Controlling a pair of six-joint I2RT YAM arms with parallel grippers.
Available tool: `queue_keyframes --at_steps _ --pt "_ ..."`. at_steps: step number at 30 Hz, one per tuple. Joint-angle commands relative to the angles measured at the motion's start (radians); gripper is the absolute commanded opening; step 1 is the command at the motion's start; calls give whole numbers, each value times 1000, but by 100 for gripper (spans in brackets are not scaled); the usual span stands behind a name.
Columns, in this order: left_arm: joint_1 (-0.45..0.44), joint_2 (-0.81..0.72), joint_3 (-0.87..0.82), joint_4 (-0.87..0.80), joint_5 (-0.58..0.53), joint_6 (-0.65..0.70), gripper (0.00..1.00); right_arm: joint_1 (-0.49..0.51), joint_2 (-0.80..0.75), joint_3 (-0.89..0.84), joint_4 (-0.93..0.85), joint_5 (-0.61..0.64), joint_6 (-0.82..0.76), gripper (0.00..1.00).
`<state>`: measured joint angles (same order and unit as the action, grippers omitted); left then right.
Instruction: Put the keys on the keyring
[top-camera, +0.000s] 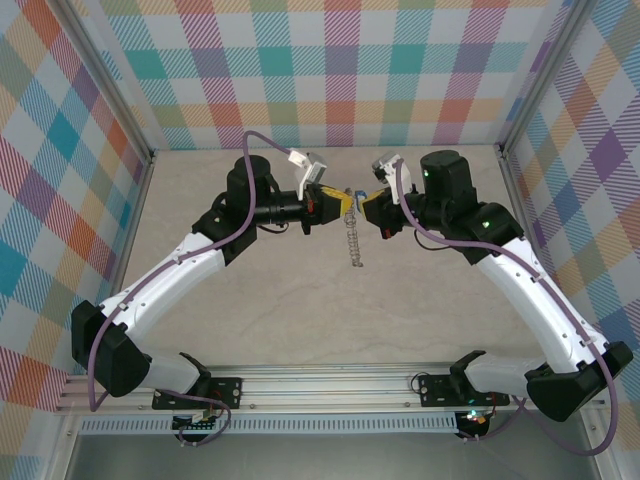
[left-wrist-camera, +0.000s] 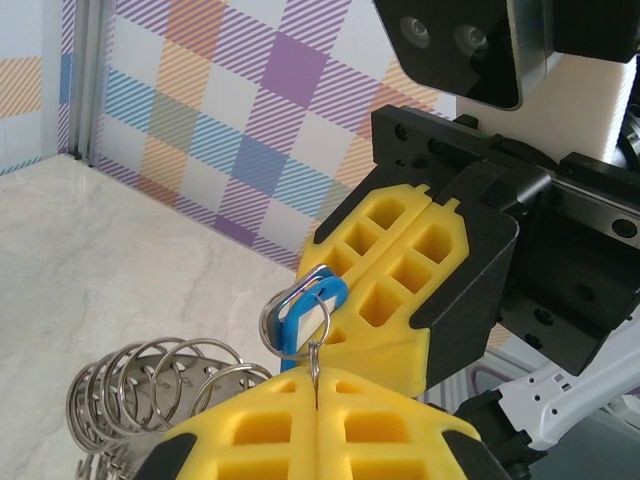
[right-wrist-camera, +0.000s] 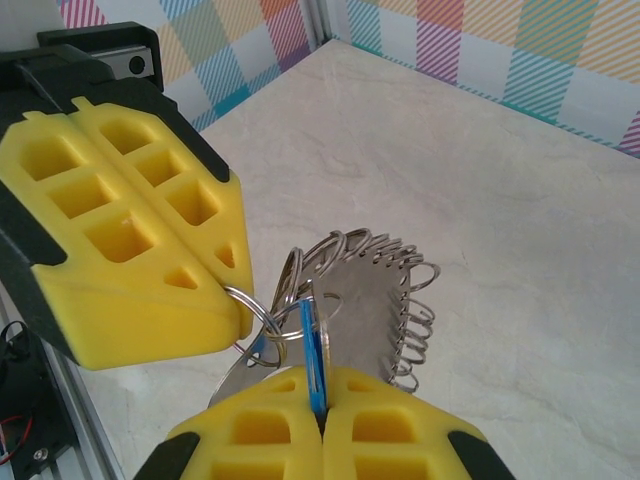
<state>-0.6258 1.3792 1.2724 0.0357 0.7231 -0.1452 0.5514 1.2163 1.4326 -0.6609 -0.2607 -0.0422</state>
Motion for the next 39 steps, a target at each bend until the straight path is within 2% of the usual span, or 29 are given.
queue_keyframes --at_steps 1,9,26,27,28,32,39 --pt "-6 -9 19 41 25 -1 0 6 -7 25 -9 39 -24 0" --pt "-6 -21 10 40 16 3 0 2 -31 23 -18 105 -42 0" --pt "-6 -3 8 20 25 1 0 -1 -2 68 -11 113 -25 0" --pt "-6 -2 4 23 16 -1 3 0 5 77 -15 113 -24 0" --pt "-6 -4 -2 29 4 -6 12 -1 14 87 -21 114 -25 0" --pt "-6 -12 -25 54 -33 -26 36 -1 35 95 -30 120 -24 0" --pt "-5 -57 -76 58 -180 -45 53 -7 64 60 -4 138 -23 0"
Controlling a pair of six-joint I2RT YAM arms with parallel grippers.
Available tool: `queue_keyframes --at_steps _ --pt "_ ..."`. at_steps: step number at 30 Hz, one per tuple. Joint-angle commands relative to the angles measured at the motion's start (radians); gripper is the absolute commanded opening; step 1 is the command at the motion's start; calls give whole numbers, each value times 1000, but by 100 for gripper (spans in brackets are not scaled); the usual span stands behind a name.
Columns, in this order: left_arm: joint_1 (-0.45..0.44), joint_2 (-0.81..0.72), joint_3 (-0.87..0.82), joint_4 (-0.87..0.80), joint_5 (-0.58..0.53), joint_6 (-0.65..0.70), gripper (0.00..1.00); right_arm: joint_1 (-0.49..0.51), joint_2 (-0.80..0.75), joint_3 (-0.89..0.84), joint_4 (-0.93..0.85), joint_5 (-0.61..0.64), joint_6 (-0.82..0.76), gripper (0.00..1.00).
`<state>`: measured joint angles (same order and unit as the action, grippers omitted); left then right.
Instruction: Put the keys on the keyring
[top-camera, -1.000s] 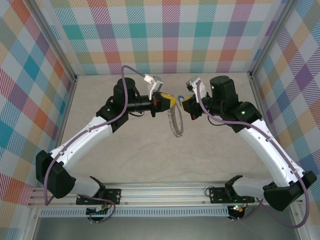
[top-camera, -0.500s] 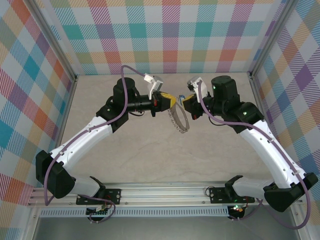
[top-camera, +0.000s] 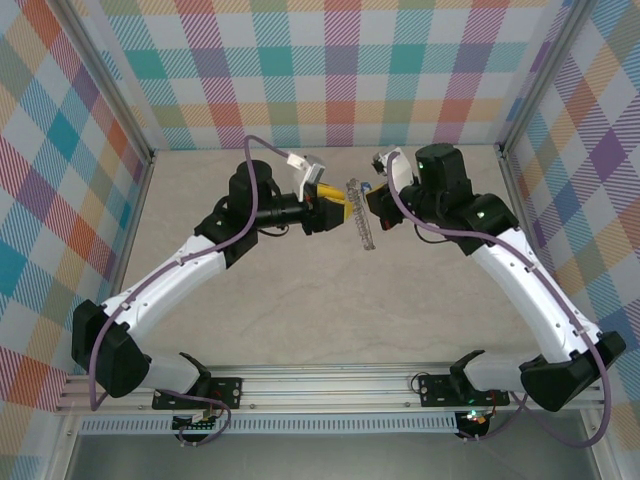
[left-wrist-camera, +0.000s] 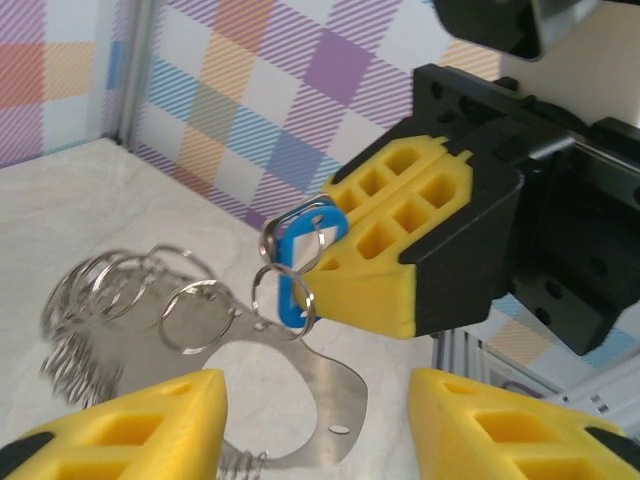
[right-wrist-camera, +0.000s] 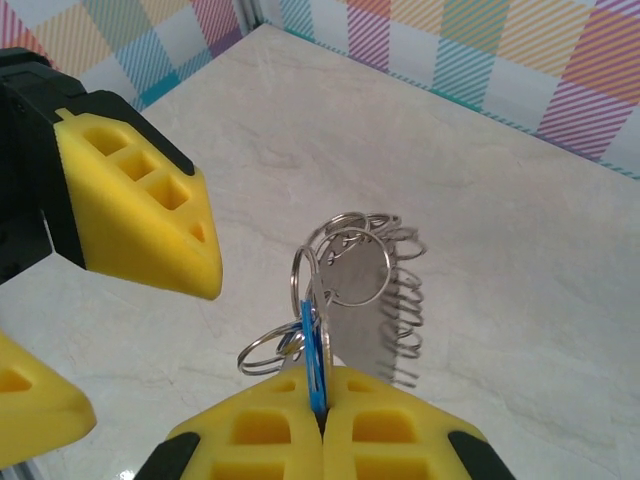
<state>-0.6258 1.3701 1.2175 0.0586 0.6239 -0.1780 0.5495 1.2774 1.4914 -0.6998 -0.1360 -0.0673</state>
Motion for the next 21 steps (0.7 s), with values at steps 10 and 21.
queue_keyframes --at_steps 10,21 --pt "22 -123 -117 -8 -403 -46 63 -21 110 -37 96 39 -5 0" --pt "92 -170 -185 -31 -490 -54 67 -23 423 124 151 -56 16 0"
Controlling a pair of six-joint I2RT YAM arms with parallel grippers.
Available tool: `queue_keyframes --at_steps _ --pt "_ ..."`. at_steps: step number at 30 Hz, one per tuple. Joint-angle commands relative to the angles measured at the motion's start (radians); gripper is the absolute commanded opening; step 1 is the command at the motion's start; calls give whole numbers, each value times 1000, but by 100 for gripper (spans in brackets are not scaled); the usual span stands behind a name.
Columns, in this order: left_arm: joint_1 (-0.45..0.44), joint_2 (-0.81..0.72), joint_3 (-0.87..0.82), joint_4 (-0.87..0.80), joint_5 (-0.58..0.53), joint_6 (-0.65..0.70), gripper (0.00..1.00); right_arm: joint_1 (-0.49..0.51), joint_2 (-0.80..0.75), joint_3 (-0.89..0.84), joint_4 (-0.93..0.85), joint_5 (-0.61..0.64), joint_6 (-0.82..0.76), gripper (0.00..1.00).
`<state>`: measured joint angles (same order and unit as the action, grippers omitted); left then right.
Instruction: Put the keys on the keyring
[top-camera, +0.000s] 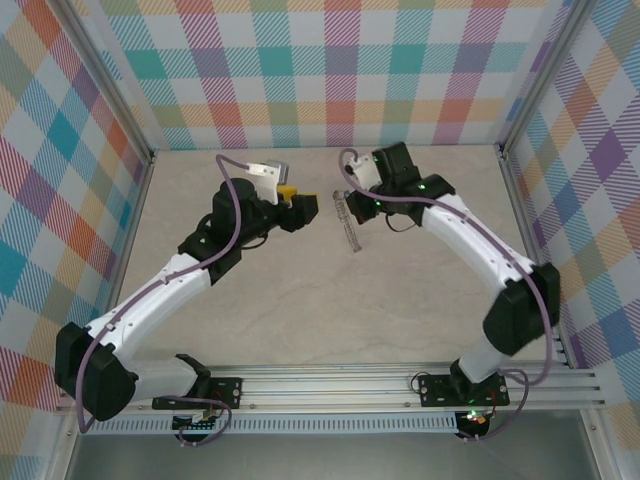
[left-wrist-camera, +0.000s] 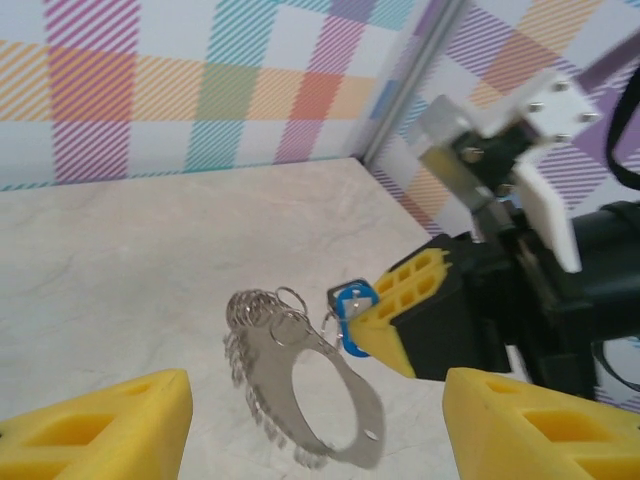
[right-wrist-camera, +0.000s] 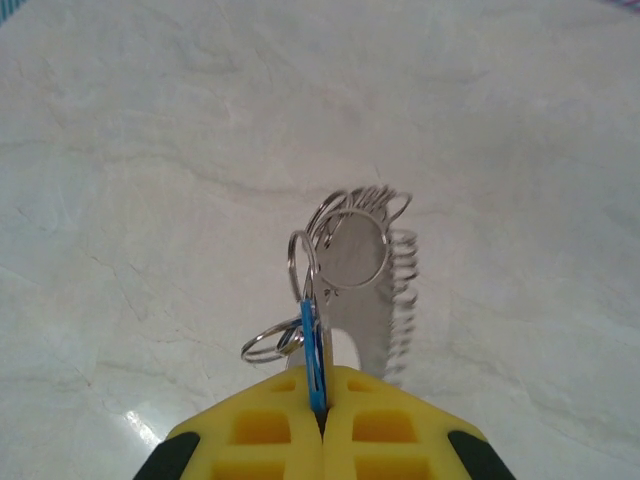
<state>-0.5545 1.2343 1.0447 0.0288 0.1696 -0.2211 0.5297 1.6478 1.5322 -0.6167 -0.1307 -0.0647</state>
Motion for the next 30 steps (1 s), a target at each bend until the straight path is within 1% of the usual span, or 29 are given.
queue_keyframes --at_steps 1,6,8,10,13,17,24,30 --pt "29 -36 -12 -9 -34 -12 67 -4 97 125 66 -80 21 0" --pt "62 -46 -8 -42 -26 -8 68 2 270 326 49 -170 69 0" --pt "70 -51 -11 -51 -25 -6 68 1 303 360 53 -181 89 0" --pt "75 -55 -12 -57 -21 -7 68 -1 324 356 58 -173 95 0" --pt "76 -50 -11 -53 -12 -14 68 -2 343 295 73 -133 98 0" --pt "76 -33 -6 -49 7 -31 68 -7 346 167 103 -80 99 0" --pt "76 -27 3 -52 31 -47 68 -22 243 -80 171 -34 134 0" --pt "77 -23 3 -57 42 -55 68 -26 161 -233 197 -24 163 0"
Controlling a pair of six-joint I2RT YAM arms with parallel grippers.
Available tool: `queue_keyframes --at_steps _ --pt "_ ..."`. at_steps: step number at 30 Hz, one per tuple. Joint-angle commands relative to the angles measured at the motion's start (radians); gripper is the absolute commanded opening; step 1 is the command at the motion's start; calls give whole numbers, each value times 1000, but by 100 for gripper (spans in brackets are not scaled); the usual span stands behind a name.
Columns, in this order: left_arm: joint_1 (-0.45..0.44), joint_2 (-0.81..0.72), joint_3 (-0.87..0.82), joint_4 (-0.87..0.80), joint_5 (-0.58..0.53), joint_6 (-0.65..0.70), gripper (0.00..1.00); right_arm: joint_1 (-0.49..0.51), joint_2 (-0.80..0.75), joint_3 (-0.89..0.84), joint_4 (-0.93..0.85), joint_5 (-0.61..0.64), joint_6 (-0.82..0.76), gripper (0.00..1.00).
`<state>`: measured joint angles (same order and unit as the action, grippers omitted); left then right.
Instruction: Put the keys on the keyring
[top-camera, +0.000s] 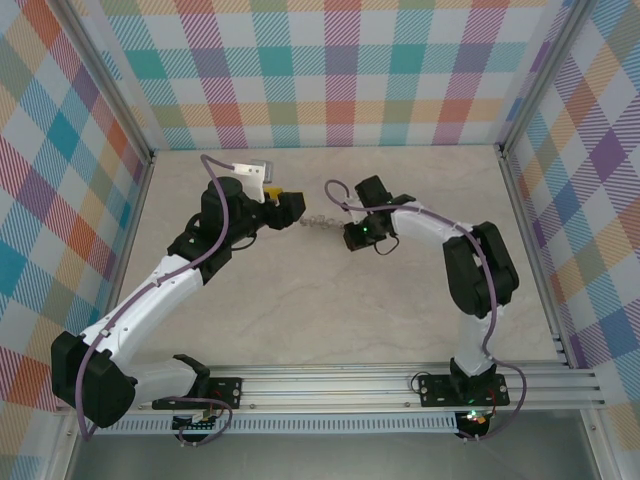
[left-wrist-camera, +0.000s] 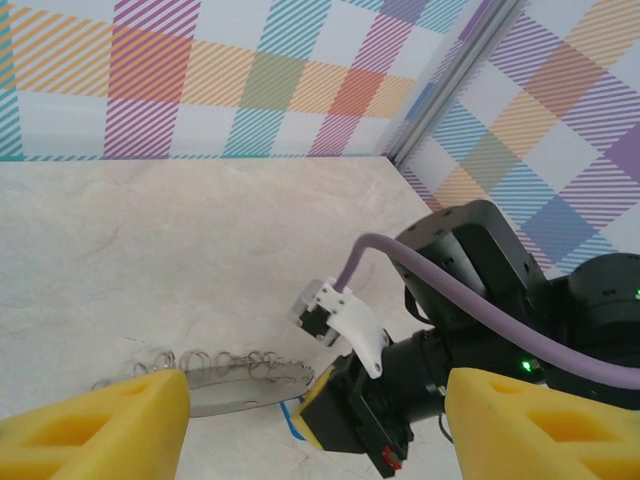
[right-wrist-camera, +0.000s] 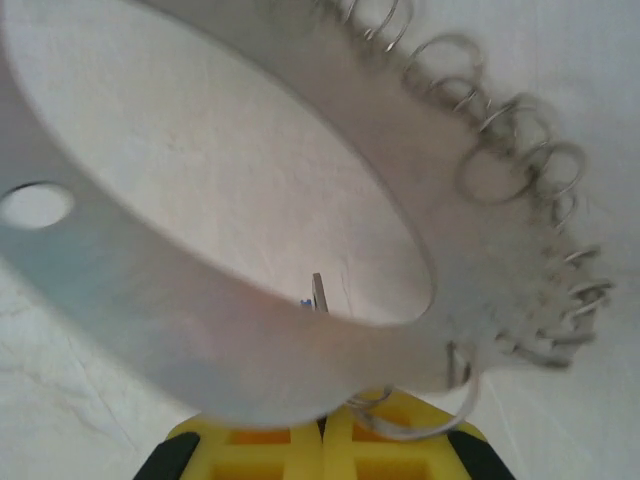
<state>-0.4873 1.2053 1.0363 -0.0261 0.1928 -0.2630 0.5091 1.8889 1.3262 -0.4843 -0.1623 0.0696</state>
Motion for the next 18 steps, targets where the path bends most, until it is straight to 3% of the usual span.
queue_keyframes --at_steps 1,18 --pt "10 8 12 -3 20 -13 68 -5 -89 -46 68 0 34 0" --pt "9 20 -1 7 45 -18 68 15 -198 -338 157 -136 132 0"
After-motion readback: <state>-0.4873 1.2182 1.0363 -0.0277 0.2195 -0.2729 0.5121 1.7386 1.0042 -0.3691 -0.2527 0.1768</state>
